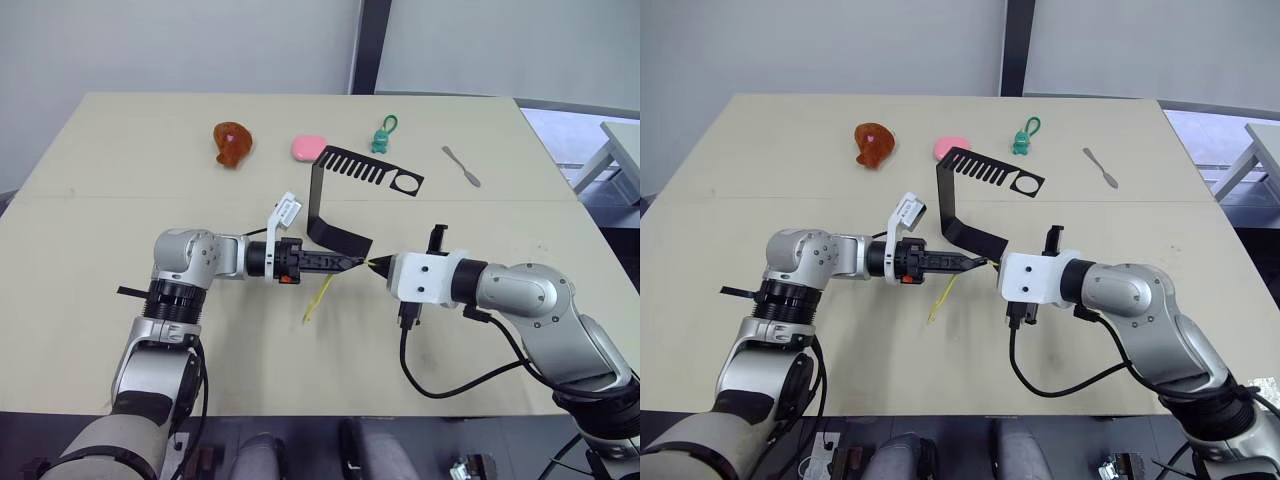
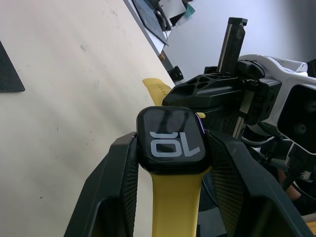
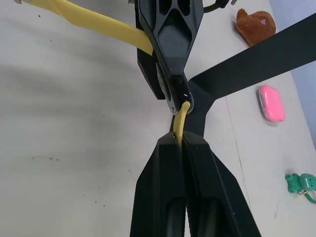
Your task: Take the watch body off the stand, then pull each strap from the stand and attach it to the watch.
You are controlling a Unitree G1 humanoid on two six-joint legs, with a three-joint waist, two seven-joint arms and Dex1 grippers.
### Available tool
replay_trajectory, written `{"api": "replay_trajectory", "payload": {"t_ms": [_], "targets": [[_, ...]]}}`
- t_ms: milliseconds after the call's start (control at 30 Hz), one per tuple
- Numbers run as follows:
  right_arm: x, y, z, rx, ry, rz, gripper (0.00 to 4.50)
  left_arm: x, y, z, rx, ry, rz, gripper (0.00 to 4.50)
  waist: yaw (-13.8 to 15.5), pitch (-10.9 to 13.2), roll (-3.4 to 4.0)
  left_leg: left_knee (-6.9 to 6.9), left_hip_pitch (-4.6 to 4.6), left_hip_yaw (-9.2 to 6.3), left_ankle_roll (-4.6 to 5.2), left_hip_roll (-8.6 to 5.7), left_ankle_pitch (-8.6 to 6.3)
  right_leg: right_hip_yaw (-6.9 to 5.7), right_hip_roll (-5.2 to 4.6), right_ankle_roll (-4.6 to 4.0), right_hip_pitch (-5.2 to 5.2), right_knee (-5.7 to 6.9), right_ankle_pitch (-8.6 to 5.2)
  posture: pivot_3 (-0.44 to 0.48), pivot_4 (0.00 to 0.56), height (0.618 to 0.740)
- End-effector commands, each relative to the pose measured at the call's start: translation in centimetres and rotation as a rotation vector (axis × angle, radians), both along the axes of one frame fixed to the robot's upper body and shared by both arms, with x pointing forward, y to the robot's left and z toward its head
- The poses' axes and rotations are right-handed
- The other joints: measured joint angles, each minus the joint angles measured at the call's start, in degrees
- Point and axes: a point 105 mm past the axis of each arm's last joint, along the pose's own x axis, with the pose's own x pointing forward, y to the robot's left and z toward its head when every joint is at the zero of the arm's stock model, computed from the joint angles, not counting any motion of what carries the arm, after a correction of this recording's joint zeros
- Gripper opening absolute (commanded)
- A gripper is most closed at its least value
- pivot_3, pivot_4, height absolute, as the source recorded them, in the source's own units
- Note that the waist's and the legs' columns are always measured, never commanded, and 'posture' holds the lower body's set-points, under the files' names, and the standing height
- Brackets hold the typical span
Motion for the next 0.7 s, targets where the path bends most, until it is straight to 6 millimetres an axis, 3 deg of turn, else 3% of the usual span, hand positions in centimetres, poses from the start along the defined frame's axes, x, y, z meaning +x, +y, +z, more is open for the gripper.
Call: {"api": "replay_trajectory", "payload": {"t_ms": [33,700], "targets": [[-0.79,1.24,1.04,0.009,-0.043,0.071,0.00,-1.01,-1.42,2.01,-0.062,-0.051,-0.089,1.59,0.00,0.00,0.00,0.00,0.00,0.00,0.00,0.00,0.00,0.00,0.00,0.00,0.00,0.00,0.00,0.000,0.150,0.740],[-0.68,1.23,1.06,0.006,-0.046,0.070,0.00,-0.95,-1.42,1.91,-0.062,-0.057,-0.087,1.59,0.00,0.00,0.00,0.00,0.00,0.00,0.00,0.00,0.00,0.00,0.00,0.00,0.00,0.00,0.00,0.000,0.150,0.740]]}}
